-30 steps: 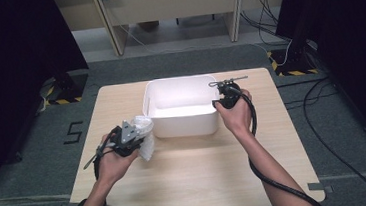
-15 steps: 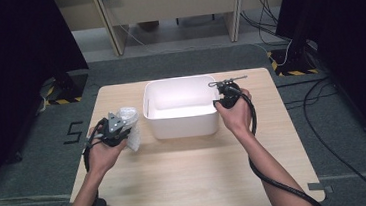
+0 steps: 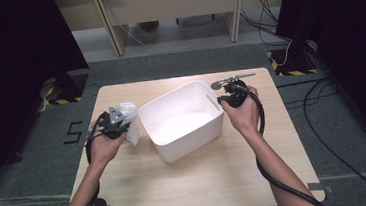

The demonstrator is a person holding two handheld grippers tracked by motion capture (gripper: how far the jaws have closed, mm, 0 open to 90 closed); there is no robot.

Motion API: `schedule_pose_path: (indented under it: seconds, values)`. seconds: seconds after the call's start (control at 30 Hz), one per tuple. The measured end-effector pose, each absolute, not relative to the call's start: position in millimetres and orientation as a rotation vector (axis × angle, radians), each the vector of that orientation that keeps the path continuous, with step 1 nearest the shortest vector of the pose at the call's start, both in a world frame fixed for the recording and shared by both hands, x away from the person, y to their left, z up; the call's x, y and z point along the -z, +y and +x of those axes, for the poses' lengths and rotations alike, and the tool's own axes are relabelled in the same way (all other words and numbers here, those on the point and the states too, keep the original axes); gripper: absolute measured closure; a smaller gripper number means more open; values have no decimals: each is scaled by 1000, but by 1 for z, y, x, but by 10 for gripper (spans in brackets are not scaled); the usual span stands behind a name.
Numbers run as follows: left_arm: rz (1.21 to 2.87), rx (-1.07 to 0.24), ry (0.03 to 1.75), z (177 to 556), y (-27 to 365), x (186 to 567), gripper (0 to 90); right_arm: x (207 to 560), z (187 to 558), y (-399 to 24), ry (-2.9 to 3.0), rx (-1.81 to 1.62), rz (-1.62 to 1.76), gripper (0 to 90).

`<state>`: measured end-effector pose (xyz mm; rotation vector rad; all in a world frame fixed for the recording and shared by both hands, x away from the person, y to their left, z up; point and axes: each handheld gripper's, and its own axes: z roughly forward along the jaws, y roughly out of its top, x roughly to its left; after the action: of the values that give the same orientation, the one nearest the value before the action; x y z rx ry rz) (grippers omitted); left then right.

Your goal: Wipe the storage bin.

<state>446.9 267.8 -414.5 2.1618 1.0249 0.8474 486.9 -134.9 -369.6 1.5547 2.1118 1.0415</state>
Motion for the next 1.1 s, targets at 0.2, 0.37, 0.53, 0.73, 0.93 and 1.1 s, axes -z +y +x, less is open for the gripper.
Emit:
schedule_pose_path:
  seconds: [0.2,0.37,0.53,0.73,0.93,1.1]
  values:
    - [2174,-845,1014,458,265,420,777,367,464,-153,2117,-1104,1578,857]
    - [2181,-828,998,461,264,421,777,366,450,-157,2124,-1090,1560,863]
    - [2176,-805,991,465,261,422,777,363,444,-165,2082,-1120,1571,864]
    - [2183,-802,988,471,260,424,777,370,436,-174,2127,-1048,1596,884]
    - [2201,-794,956,472,257,426,777,390,423,-172,2211,-1019,1644,897]
    - [2202,-778,931,474,256,427,777,392,420,-163,2250,-1041,1610,897]
